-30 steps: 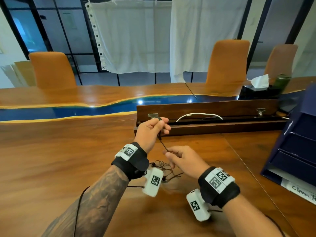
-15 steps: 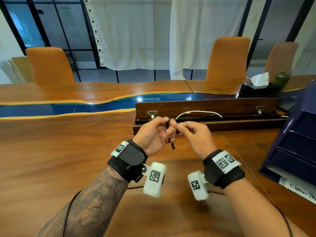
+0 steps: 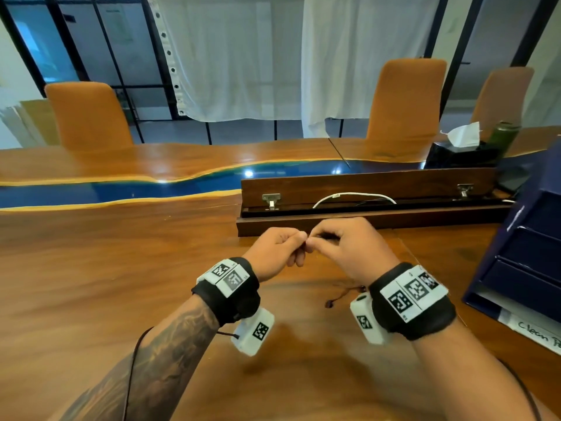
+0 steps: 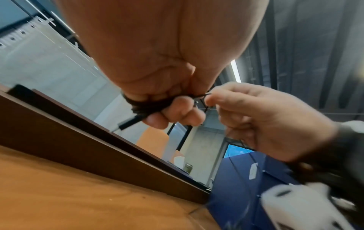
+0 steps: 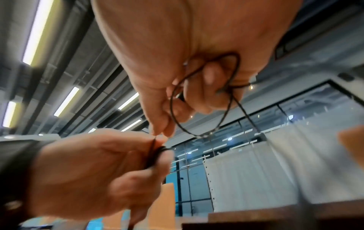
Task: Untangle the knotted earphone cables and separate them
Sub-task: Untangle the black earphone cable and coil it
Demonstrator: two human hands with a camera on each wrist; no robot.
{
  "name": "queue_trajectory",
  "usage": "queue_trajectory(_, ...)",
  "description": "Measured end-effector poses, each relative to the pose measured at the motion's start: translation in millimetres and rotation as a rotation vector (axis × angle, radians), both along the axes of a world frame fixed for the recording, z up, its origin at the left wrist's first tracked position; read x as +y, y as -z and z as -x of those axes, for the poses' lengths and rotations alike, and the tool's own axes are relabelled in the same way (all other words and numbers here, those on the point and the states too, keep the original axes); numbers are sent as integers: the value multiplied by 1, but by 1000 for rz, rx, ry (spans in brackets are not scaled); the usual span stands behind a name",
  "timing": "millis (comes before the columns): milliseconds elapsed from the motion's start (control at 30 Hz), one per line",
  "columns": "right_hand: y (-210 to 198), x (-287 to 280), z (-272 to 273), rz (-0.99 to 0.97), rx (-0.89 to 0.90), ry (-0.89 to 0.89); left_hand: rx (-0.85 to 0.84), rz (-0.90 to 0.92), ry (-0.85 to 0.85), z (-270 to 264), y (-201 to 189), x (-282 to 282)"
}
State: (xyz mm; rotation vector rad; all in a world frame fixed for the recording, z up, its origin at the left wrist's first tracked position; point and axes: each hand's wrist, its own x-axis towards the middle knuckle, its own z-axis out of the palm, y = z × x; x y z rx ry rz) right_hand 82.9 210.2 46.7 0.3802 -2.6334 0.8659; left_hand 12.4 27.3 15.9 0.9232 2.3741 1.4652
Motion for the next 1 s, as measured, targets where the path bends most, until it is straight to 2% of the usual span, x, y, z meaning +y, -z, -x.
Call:
queue_trajectory(100,-12,15,5,53,79,59,-245,-94,78,-7,-6,0)
queue_trajectory(200,-5,20,13,244,61,38,-616,-361,216,-11,-20,-4)
queue_trajectory(267,8,14,16,352,67,11,-761,-595,296,-12,-32,-6)
queue_trajectory(367,34,-4,14,438,5,4,-838,-905,268,-10,-43,-4)
queue_trajectory(500,58,-27,9,360,-258,-82,-734,-1068,29,-6,-36,8)
queue_trajectory(533,60,-30,8,332,-315,-97,-673,-1062,-30,-2,-32,10)
queue_trajectory(600,62,-31,5,291,-403,-102,-466,-918,-145,7,-23,8)
queue_trajectory(667,58,-27,3,216,-385,-74,-215,-658,-224,15,-14,6)
queue_trajectory(767,43,-17,1,77,-305,-71,63,-271,-200,16,5,5)
queue_trajectory(867,28,-5,-1,-12,-197,-55,171,-16,-222,18,16,3)
queue_trajectory(1000,10,13,2,90,-87,8,76,97,-174,15,12,-4)
